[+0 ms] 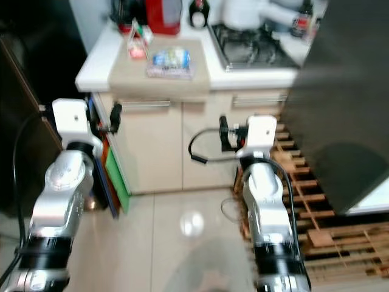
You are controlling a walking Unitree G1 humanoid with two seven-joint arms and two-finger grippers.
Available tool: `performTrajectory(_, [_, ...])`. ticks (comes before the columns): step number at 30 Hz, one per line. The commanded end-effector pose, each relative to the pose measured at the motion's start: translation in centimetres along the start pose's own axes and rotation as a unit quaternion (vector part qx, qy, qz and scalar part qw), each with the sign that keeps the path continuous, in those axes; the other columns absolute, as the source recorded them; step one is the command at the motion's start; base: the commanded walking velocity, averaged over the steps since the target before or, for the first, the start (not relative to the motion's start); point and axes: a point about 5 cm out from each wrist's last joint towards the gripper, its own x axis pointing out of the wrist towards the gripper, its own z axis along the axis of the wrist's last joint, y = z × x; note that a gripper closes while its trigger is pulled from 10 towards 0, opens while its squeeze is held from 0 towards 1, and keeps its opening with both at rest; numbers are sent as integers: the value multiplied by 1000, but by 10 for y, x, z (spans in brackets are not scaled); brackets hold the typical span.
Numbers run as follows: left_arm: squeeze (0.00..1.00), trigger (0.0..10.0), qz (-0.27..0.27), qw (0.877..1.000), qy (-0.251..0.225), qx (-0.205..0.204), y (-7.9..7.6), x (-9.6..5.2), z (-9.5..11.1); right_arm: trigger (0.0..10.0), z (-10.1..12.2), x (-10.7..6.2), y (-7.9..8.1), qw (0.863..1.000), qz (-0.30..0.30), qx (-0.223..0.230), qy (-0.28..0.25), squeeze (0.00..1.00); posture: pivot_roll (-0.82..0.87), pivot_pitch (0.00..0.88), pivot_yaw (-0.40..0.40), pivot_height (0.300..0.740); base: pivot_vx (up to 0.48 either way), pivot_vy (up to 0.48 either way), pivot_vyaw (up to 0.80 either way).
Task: Restocking fridge
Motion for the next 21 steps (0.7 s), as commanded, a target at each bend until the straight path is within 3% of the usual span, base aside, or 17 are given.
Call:
performTrajectory(1, [0, 10000, 9, 1000, -7, 9, 7, 2, 4, 10000, 4, 3, 4, 1000, 2, 8, -7, 0, -58, 0, 3, 740, 480, 0, 0])
performTrajectory(13, [0, 10000, 8, 1000, -9, 11, 8, 5, 5, 10000, 10, 2, 15, 999, 28, -7, -23, 0, -60, 0, 5, 740, 480, 0, 0])
performTrajectory(21, [0, 10000, 9, 1000, -14, 3, 7, 9, 9, 10000, 19, 7, 15, 999, 27, -2, -34, 0, -65, 0, 3, 740, 480, 0, 608])
